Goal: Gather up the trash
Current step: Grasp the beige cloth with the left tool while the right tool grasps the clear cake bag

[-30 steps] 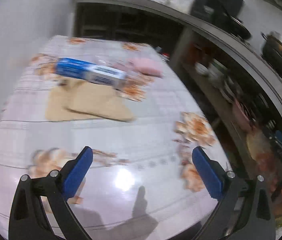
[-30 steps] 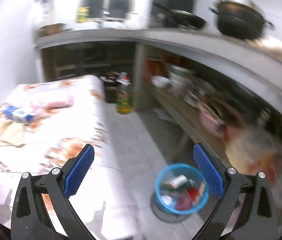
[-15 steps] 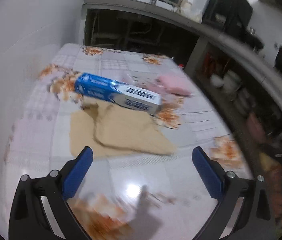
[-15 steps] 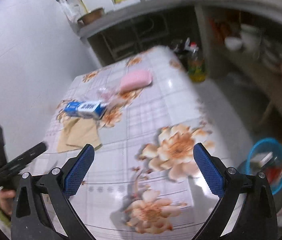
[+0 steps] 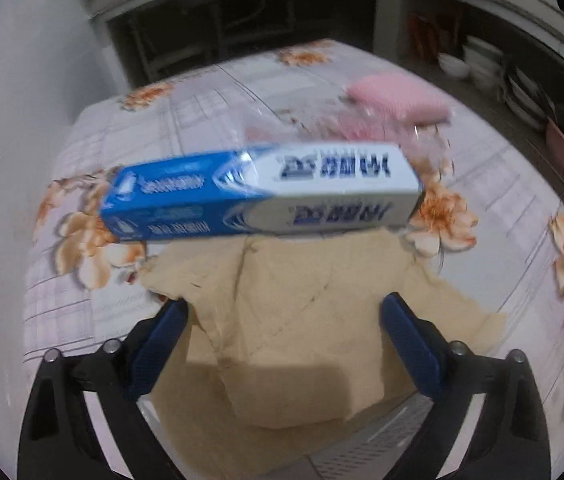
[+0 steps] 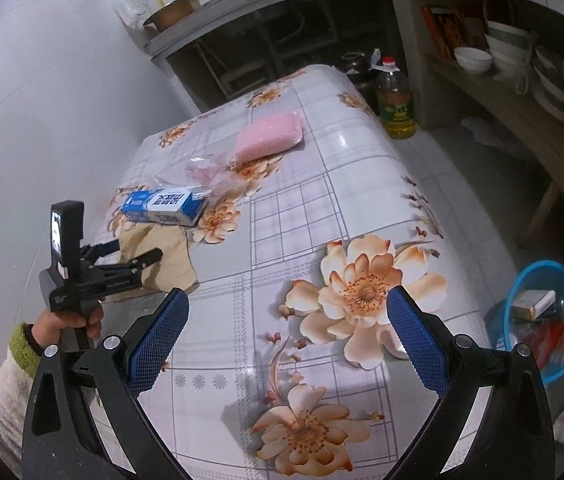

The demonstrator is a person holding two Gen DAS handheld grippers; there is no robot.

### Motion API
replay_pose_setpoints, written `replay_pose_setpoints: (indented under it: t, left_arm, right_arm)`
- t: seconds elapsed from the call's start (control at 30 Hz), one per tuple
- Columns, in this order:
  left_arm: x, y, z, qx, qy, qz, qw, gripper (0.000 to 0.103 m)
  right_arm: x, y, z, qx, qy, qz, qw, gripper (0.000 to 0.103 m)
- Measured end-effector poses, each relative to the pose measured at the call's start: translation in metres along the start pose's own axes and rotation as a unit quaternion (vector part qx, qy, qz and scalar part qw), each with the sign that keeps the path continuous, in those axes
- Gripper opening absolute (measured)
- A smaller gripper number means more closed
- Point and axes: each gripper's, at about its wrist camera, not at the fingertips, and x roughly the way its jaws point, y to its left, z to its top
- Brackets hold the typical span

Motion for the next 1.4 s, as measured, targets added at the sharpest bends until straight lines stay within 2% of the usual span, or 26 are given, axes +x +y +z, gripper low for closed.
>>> replay_pose_setpoints:
  t: [0.07, 0.2, 0.3, 0.37, 0.47, 0.57, 0.7, 0.83, 0.93, 1.0, 1.03, 1.2, 1.4]
  left_arm:
    - [0.003, 0.008, -0.003, -0.016, 0.001, -0.025, 0.9996, 0.088]
    - [-0.002, 0.016, -0.007, -0.024, -0.015, -0.023, 0.9993, 0.073]
    - [-0.007, 0.017, -0.011, -0.028, -0.025, -0.023, 0.999, 0.058]
    - [-0.01, 0.017, -0.014, -0.031, -0.027, -0.022, 0.9989, 0.045]
    - [-0.017, 0.016, -0.021, -0.045, -0.028, -0.02, 0.9984, 0.031]
    - [-0.025, 0.012, -0.031, -0.064, -0.025, -0.027, 0.9973, 0.023]
    - [-0.04, -0.004, -0.051, -0.082, -0.024, -0.047, 0.9953, 0.02]
    - [-0.056, -0.03, -0.073, -0.073, -0.027, -0.055, 0.9955, 0.02]
    - [-0.065, -0.041, -0.085, -0.079, -0.029, -0.062, 0.9945, 0.02]
    - [-0.069, -0.047, -0.092, -0.077, -0.03, -0.061, 0.9947, 0.02]
    - [-0.07, -0.048, -0.092, -0.076, -0.03, -0.061, 0.9948, 0.02]
    - [-0.075, -0.053, -0.099, -0.079, -0.031, -0.072, 0.9938, 0.02]
    - [-0.075, -0.054, -0.099, -0.078, -0.031, -0.077, 0.9935, 0.019]
  right_arm:
    - [0.004, -0.002, 0.002, 0.007, 0.006, 0.005, 1.0, 0.095]
    - [0.01, 0.001, 0.007, 0.005, 0.011, 0.009, 1.0, 0.095]
    - [0.015, 0.006, 0.014, -0.003, 0.016, 0.018, 1.0, 0.095]
    - [0.018, 0.011, 0.021, -0.009, 0.016, 0.026, 1.0, 0.095]
    - [0.024, 0.021, 0.038, -0.021, 0.014, 0.051, 0.998, 0.095]
    - [0.04, 0.03, 0.058, -0.024, 0.018, 0.084, 0.996, 0.094]
    - [0.082, 0.041, 0.088, -0.012, 0.046, 0.106, 0.993, 0.085]
    - [0.132, 0.059, 0.114, -0.031, 0.058, 0.069, 0.995, 0.078]
    - [0.167, 0.071, 0.122, -0.044, 0.075, 0.055, 0.995, 0.064]
    - [0.185, 0.074, 0.123, -0.047, 0.09, 0.047, 0.994, 0.04]
    - [0.194, 0.075, 0.121, -0.05, 0.103, 0.04, 0.993, 0.036]
    - [0.193, 0.076, 0.108, -0.079, 0.106, 0.024, 0.991, 0.029]
    - [0.161, 0.058, 0.077, -0.095, 0.119, 0.014, 0.988, 0.028]
